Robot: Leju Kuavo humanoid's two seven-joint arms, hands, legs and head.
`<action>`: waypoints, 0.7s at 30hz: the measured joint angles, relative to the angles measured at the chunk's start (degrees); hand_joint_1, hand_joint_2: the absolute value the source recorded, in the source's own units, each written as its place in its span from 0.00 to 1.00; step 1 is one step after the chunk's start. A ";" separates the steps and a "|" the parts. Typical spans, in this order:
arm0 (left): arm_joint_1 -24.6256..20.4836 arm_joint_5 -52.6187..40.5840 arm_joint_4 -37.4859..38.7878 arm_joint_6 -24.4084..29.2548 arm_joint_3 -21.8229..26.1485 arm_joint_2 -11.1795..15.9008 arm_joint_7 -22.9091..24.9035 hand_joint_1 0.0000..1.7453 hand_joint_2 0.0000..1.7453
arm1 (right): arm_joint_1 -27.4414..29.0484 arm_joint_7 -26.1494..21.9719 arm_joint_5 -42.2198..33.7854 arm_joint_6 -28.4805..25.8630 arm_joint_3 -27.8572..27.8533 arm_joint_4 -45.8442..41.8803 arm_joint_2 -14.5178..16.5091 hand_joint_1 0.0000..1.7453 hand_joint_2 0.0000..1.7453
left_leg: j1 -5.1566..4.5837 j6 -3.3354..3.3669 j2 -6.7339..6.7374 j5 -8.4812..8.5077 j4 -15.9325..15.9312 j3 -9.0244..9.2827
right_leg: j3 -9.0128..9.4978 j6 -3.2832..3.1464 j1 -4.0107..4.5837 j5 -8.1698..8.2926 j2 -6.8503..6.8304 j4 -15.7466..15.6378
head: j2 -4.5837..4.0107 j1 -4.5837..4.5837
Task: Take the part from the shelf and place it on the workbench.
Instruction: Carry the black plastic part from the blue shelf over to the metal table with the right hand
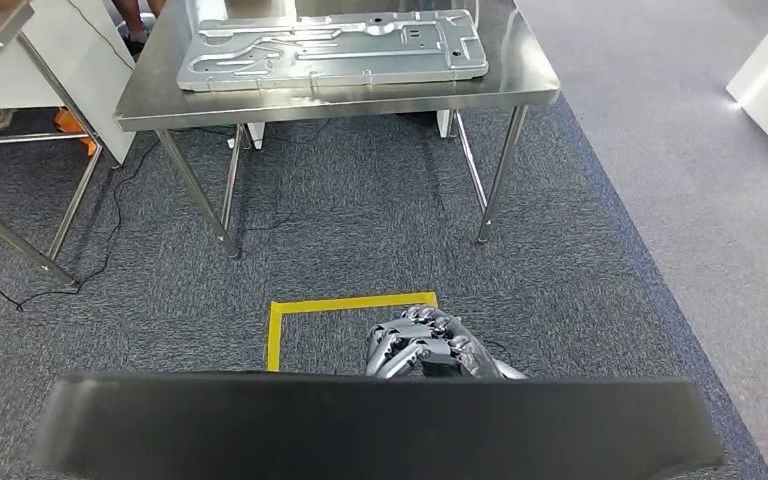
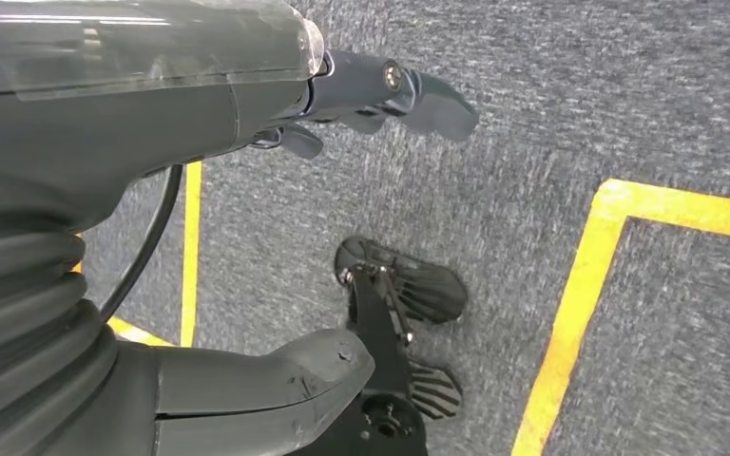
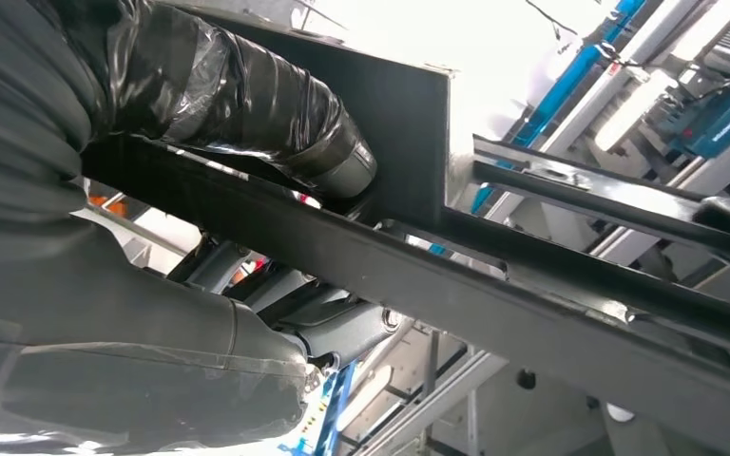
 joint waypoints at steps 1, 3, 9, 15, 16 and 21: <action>-0.06 0.00 0.01 0.00 0.00 -0.01 -0.01 0.00 1.00 | -0.02 0.01 0.00 0.01 0.00 0.00 0.02 1.00 1.00 | 0.06 -0.27 0.01 -1.00 1.75 -0.69 | 0.33 -0.35 -0.11 -0.10 -0.05 -0.20 | 0.00 0.00; -0.08 0.00 0.02 0.00 0.01 -0.01 -0.02 0.00 1.00 | -0.03 0.01 0.01 0.01 0.00 0.01 0.06 1.00 1.00 | 0.16 -0.69 0.00 -4.03 8.67 -4.31 | 0.85 -0.85 -0.08 -0.47 -0.18 -0.36 | 0.00 -0.01; 0.29 -0.01 0.02 0.00 0.01 -0.01 -0.01 0.00 1.00 | 0.05 0.03 0.02 -0.05 0.00 0.03 0.08 1.00 1.00 | 0.08 -0.17 -0.02 2.23 6.82 -6.80 | 2.92 -0.75 0.16 -2.12 0.06 -0.36 | 0.00 -0.01; 0.26 0.00 0.02 -0.02 0.03 0.03 -0.11 0.00 1.00 | 0.02 0.14 0.05 -0.13 0.00 0.04 0.09 1.00 1.00 | -0.26 1.58 -0.18 4.01 -0.13 -3.77 | 3.56 1.03 0.34 -3.10 0.07 -0.42 | 0.00 0.00; 0.27 0.00 0.02 -0.02 0.03 0.02 -0.15 0.00 1.00 | -0.01 0.16 0.06 -0.14 0.00 0.03 0.09 1.00 1.00 | -0.08 1.92 -0.15 4.01 -0.55 -3.34 | 3.08 1.28 0.38 -3.81 0.02 0.88 | 0.00 0.01; 0.32 0.00 0.02 -0.08 0.03 0.02 -0.51 0.00 1.00 | 0.41 0.18 0.07 -0.19 0.00 0.20 -0.01 1.00 1.00 | -0.02 2.68 -0.13 2.74 -0.96 -1.74 | -6.17 1.88 0.18 -7.53 -0.06 15.20 | 0.00 0.01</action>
